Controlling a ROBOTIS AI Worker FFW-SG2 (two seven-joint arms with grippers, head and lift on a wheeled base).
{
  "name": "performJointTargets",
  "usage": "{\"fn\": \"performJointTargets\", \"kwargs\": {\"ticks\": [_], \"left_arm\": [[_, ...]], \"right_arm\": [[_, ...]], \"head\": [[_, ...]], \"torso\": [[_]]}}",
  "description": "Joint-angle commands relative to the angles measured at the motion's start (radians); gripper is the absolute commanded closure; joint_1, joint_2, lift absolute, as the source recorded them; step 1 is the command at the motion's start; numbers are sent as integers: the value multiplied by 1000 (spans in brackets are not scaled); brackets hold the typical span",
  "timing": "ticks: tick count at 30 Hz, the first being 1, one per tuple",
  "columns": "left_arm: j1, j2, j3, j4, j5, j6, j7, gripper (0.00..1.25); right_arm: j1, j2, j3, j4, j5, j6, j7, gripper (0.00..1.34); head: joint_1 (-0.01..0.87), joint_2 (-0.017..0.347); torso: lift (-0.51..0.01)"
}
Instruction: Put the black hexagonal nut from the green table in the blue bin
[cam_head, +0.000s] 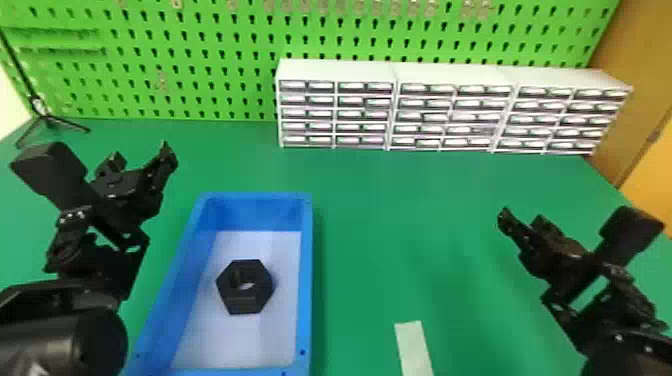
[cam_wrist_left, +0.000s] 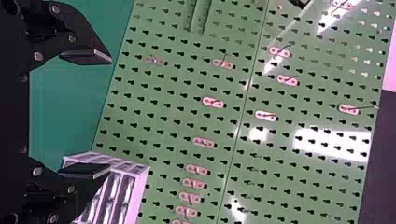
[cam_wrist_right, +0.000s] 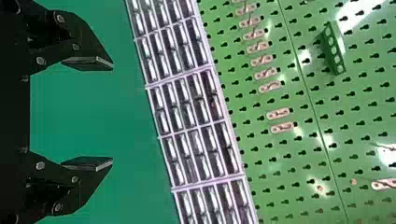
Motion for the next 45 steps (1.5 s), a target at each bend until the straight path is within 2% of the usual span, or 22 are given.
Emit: {"fn": "performJointTargets", "kwargs": {"ticks": [1,45], "left_arm": [[1,0,1,1,0,-3,1,435],[14,-2,12,12,-26,-8,1,433]], "right_arm": [[-2,0,-7,7,1,-16,0,530],[-19,-12,-2,29,-16,-30,0,529]], "head": [[692,8],[692,8]], "torso": [[-97],[-97]]}}
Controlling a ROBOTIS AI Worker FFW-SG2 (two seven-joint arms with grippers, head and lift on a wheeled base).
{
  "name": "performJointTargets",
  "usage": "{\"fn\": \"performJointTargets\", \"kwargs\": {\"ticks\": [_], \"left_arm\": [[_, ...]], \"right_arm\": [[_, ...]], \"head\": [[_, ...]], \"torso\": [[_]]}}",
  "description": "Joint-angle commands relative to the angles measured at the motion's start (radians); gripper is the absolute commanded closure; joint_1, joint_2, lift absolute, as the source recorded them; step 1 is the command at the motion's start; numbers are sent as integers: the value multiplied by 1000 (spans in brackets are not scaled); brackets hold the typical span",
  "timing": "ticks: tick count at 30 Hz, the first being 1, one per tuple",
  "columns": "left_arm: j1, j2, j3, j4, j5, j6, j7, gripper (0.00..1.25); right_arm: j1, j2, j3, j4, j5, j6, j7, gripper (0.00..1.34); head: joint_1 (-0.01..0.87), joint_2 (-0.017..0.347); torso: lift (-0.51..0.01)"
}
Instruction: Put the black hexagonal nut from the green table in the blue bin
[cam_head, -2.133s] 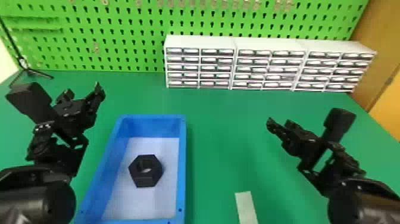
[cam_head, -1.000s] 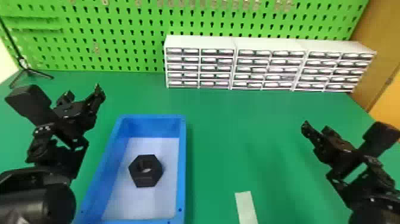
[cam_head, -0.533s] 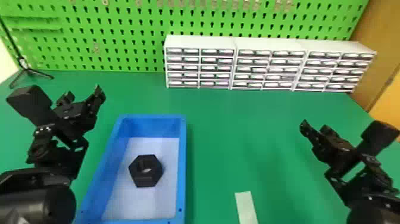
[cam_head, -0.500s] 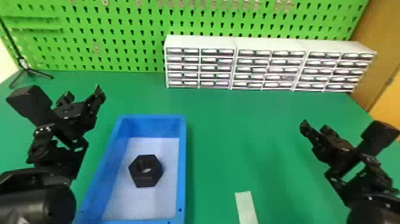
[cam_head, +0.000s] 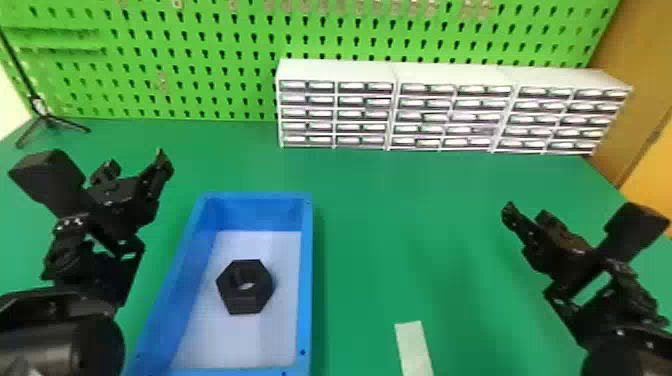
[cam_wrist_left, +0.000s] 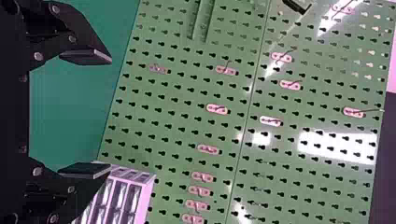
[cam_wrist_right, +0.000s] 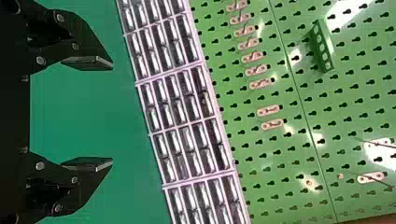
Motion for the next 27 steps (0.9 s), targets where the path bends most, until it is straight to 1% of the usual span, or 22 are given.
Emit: {"fn": "performJointTargets", "kwargs": {"ticks": [1,18,27], "left_arm": [[0,0,0,1,2,0,0,435],[-1,0,3,11,20,-9,0,433],[-3,0,0,12,20,-9,0,433]], "right_arm": [[0,-1,-1,3,-2,0,0,529],[-5,-1,4,9,-6,-5,0,527],[-8,-6,7,11,-6,-6,0,530]], "head": [[692,8],[692,8],[692,8]], "torso": [[-97],[-97],[-97]]}}
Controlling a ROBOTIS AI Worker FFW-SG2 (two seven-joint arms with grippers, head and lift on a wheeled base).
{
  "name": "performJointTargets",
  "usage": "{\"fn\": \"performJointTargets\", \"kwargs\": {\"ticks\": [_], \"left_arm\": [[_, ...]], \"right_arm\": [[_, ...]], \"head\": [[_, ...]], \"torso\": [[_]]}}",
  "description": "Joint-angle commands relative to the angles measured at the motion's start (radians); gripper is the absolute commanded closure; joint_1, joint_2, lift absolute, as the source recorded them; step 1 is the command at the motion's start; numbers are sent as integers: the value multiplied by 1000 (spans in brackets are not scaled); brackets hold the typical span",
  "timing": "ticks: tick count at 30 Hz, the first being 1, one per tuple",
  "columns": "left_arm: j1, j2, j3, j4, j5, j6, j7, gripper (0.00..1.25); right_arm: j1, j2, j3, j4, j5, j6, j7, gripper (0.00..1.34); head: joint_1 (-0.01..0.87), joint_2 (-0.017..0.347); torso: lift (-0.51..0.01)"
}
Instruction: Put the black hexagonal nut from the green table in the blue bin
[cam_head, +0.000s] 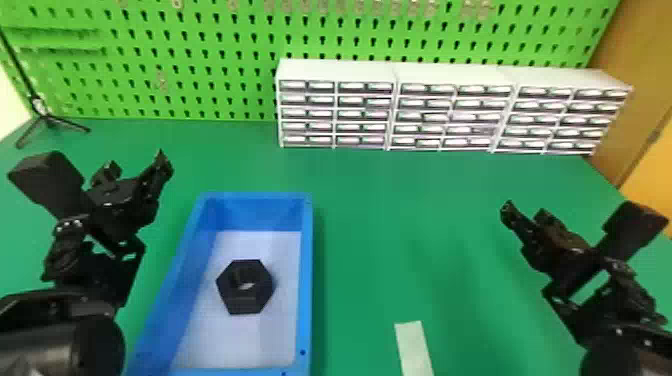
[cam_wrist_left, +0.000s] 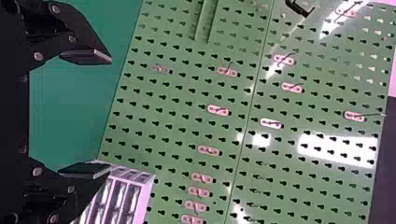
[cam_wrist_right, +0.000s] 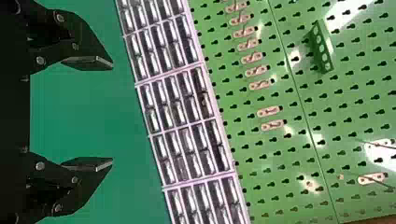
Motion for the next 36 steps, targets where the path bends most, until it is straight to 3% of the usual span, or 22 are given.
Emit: {"fn": "performJointTargets", "kwargs": {"ticks": [1,36], "left_arm": [[0,0,-3,1,0,0,0,433],[-3,0,-3,3,0,0,0,433]], "right_arm": [[0,0,1,0,0,1,0,529],[1,0,4,2,0,-3,0,530]], "head": [[692,8],[692,8]], "torso": [[-97],[-97]]}}
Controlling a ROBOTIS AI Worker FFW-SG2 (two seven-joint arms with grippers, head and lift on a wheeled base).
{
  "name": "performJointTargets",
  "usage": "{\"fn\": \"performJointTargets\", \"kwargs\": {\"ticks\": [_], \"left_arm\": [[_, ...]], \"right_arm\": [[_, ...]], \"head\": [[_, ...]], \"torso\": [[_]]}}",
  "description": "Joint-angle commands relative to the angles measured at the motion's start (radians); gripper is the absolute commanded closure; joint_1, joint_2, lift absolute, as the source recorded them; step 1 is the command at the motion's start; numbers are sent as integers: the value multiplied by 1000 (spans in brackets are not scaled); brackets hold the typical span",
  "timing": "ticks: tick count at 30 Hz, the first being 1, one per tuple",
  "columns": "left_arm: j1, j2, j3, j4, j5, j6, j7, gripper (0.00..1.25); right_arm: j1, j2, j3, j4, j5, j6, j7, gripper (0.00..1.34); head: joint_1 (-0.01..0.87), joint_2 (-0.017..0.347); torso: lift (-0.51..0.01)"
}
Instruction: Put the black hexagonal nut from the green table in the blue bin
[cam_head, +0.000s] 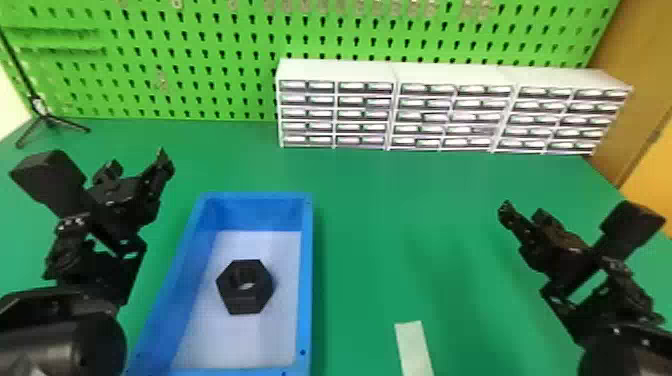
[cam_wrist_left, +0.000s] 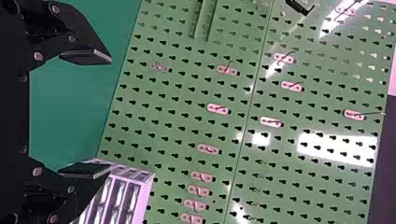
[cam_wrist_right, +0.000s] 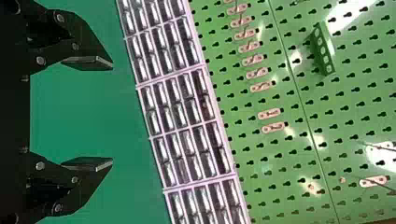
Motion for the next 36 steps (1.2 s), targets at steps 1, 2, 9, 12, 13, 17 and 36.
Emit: {"fn": "performJointTargets", "kwargs": {"ticks": [1,2,9,12,13,17,36], "left_arm": [[0,1,0,-1,0,0,0,433],[0,-1,0,-1,0,0,0,433],[0,1,-1,0,0,0,0,433],[0,-1,0,0,0,0,1,433],[0,1,-1,0,0,0,1,433],[0,-1,-1,0,0,0,0,433],[0,-1,-3,0,0,-2,0,433]], "right_arm": [[1,0,0,0,0,-2,0,530],[1,0,0,0,0,-2,0,530],[1,0,-2,0,0,-2,0,530],[1,0,0,0,0,-2,0,529],[1,0,0,0,0,-2,0,529],[1,0,0,0,0,-4,0,530],[-5,8,-4,11,21,-28,0,525]], "head": [[692,8],[692,8],[692,8],[692,8],[692,8],[692,8],[692,8]], "torso": [[-97],[-97],[-97],[-97],[-97],[-97],[-97]]}}
